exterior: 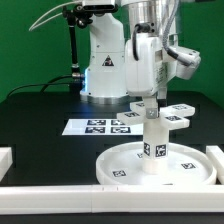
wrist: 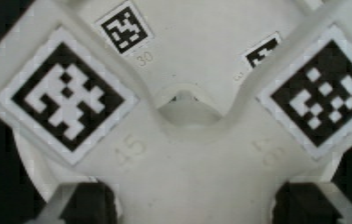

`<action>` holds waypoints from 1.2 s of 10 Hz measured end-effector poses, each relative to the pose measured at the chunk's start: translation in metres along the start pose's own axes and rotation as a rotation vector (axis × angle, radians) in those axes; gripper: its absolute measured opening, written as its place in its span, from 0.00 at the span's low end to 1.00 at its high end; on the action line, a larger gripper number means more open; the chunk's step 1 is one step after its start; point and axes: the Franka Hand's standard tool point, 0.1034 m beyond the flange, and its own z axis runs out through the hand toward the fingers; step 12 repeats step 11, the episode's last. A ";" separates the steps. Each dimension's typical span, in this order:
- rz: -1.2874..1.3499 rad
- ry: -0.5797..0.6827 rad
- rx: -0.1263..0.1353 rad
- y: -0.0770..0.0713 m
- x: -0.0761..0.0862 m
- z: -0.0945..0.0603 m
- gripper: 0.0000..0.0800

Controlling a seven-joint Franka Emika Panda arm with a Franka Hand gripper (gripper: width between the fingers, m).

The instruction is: Assemble round table

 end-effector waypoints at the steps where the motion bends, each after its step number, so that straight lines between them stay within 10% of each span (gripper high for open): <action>1: 0.000 -0.001 -0.001 0.001 -0.001 0.001 0.67; 3: -0.081 -0.012 -0.030 -0.001 -0.003 -0.012 0.78; 6: -0.096 -0.063 0.000 -0.009 -0.005 -0.041 0.81; 12: -0.108 -0.055 -0.006 -0.007 -0.005 -0.035 0.81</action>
Offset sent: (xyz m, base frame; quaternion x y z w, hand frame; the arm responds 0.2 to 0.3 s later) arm -0.0053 -0.0032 0.0442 -0.0264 -0.0286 -0.0468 0.9981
